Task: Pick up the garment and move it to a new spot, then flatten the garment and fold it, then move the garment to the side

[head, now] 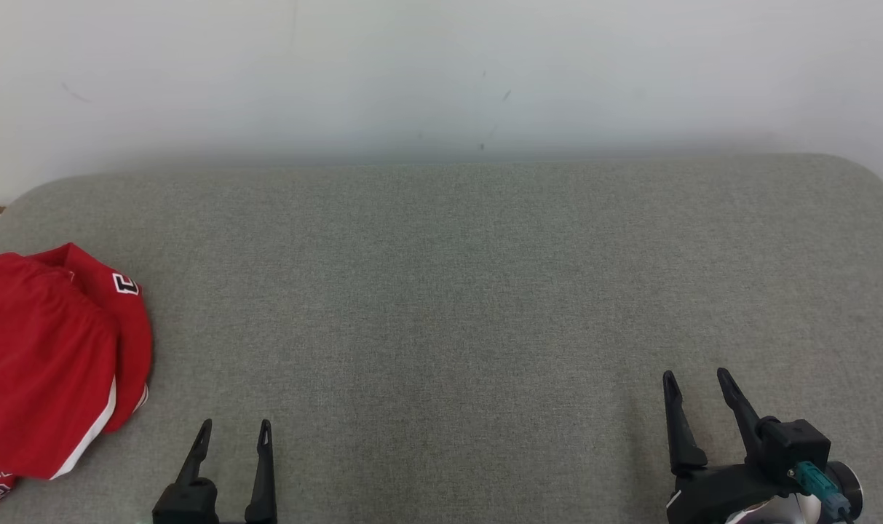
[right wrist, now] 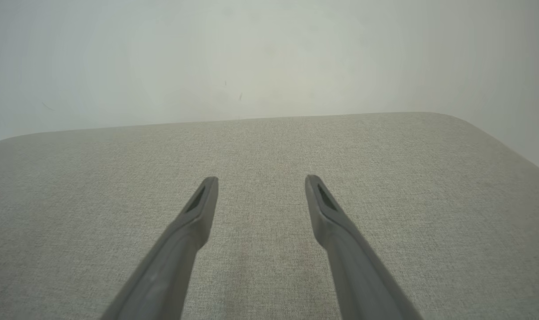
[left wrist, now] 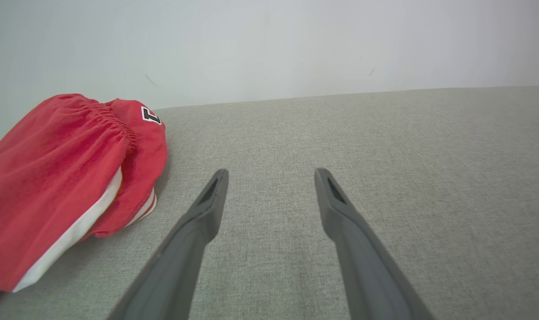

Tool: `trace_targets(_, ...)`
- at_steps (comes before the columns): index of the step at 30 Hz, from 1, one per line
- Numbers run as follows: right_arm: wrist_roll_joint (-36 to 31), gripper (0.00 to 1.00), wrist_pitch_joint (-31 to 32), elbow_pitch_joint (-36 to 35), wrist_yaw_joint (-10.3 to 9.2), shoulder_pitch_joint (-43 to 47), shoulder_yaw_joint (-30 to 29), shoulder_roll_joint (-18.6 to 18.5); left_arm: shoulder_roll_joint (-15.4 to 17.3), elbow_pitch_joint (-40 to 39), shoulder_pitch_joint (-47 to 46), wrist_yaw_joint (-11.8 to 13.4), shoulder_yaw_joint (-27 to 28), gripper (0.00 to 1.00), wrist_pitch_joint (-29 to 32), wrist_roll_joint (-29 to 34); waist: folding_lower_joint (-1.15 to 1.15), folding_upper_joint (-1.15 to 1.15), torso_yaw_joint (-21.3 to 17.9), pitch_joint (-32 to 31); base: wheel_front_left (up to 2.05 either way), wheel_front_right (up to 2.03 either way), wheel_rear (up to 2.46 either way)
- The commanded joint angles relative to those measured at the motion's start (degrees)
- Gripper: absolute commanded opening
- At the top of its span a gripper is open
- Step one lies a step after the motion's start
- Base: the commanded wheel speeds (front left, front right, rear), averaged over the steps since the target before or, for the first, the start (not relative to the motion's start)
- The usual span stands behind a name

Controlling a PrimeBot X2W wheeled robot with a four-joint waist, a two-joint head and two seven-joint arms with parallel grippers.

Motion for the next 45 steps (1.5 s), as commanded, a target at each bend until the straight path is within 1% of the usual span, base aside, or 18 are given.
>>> trace_targets(1,-0.2,1.0,-0.3,-0.2,0.04,0.0,0.1,0.1,0.0,0.0,0.1,0.3,0.1,1.0,-0.3,0.2,0.0,0.0,0.0,0.0,0.0,0.0,0.0)
trace_targets(12,-0.3,1.0,-0.2,-0.7,0.04,-0.2,0.0,0.2,-0.3,0.1,0.3,0.1,0.6,1.0,-0.2,0.4,0.0,0.0,0.6,0.1,0.0,0.0,0.0)
trace_targets(18,0.6,1.0,-0.2,-1.2,0.04,-0.3,1.7,0.0,-0.5,0.3,0.3,0.1,1.1,1.0,-0.2,0.0,0.0,0.0,2.5,0.3,0.0,0.0,0.0)
trace_targets(25,1.5,1.0,-0.2,-1.1,0.04,-0.7,5.0,-0.7,-0.7,0.4,0.7,0.2,2.4,1.0,-0.2,-0.7,0.0,0.0,7.5,0.8,0.0,0.0,0.0)
trace_targets(30,2.1,1.0,-0.2,-1.0,0.04,-1.0,6.9,-1.0,-0.8,0.2,1.3,-0.7,3.2,1.0,-0.2,-1.0,0.0,0.0,12.4,1.7,0.0,0.0,0.0)
trace_targets(37,2.4,1.0,-0.2,-0.9,0.04,-1.6,9.4,-1.8,-1.1,0.8,2.3,-0.6,4.9,1.0,-0.2,-1.7,0.0,0.0,19.1,2.8,0.0,0.0,0.0)
trace_targets(38,2.4,1.0,-0.2,-0.9,0.04,-1.6,9.4,-1.8,-1.1,0.8,2.3,-0.6,4.9,1.0,-0.2,-1.7,0.0,0.0,19.1,2.8,0.0,0.0,0.0)
trace_targets(39,2.6,1.0,-0.2,-0.6,0.04,-1.7,10.2,-1.9,-1.1,1.1,3.1,-0.6,5.3,1.0,-0.2,-1.8,0.0,0.0,20.2,2.8,0.0,0.0,0.0)
trace_targets(45,2.9,1.0,-0.2,-0.3,0.04,-2.2,11.3,-1.7,-1.3,1.1,3.7,-0.7,7.1,1.0,-0.2,-2.9,0.0,0.0,21.3,3.2,0.0,0.0,0.0)
